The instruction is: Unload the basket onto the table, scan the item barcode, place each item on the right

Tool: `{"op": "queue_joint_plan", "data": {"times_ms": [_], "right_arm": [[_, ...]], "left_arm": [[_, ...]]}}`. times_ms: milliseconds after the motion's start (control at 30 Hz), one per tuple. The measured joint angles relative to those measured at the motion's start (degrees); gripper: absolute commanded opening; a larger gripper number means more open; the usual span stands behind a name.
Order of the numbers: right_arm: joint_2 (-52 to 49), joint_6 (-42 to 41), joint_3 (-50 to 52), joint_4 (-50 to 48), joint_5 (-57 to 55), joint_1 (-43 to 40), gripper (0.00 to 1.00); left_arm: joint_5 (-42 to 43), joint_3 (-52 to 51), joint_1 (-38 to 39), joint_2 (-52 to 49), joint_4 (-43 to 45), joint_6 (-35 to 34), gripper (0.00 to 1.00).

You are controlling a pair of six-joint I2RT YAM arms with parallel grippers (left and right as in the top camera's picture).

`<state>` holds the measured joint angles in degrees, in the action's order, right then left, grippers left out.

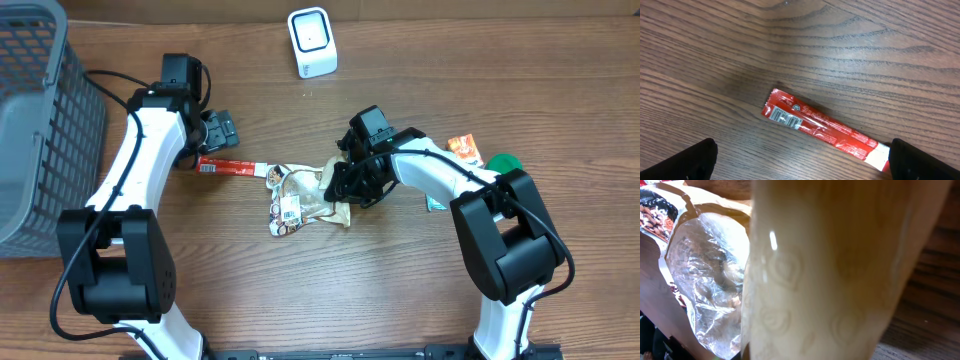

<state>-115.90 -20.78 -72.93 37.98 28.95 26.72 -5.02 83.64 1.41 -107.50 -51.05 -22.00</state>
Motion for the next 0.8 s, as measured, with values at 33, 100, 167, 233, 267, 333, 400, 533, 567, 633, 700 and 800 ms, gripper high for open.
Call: {"op": "queue_joint_plan", "data": {"times_ms": [33,100,167,233,267,333,400,533,567,633,700,800], "right_arm": [[0.0,0.0,0.0,0.0,0.0,0.0,0.04],[0.0,-0.2,0.0,0.1,0.0,0.0,0.04],[0.0,-0.2,0.0,0.1,0.1,0.0,0.04],[0.0,-0.2,0.0,-0.2,0.1,0.0,0.04],[0.0,-0.2,0.0,-0.2,0.0,0.0,0.04],[0.0,-0.2,0.0,-0.3,-0.3,0.0,0.04],[0.0,-0.2,0.0,-0.3,-0.5,0.0,0.04],[0.0,-0.2,0.0,-0.3,-0.7,0.0,0.04],[0.0,-0.2,0.0,-0.3,-0.7,0.0,0.04],[0.0,-0.2,0.0,-0.3,-0.7,0.0,0.04],[0.0,-0.2,0.0,-0.3,-0.7,0.0,0.04],[0.0,-0.2,0.0,-0.3,-0.7,0.0,0.04]], "left_arm": [[0.0,0.0,0.0,0.0,0.0,0.0,1.0],[0.0,0.0,0.0,0.0,0.0,0.0,1.0],[0.0,0.0,0.0,0.0,0.0,0.0,1.0],[0.0,0.0,0.0,0.0,0.0,0.0,1.0],[0.0,0.0,0.0,0.0,0.0,0.0,1.0],[0.0,0.0,0.0,0.0,0.0,0.0,1.0],[0.0,0.0,0.0,0.0,0.0,0.0,1.0],[0.0,0.0,0.0,0.0,0.0,0.0,1.0],[0.0,0.0,0.0,0.0,0.0,0.0,1.0],[0.0,0.0,0.0,0.0,0.0,0.0,1.0],[0.0,0.0,0.0,0.0,0.0,0.0,1.0],[0.0,0.0,0.0,0.0,0.0,0.0,1.0]]}}
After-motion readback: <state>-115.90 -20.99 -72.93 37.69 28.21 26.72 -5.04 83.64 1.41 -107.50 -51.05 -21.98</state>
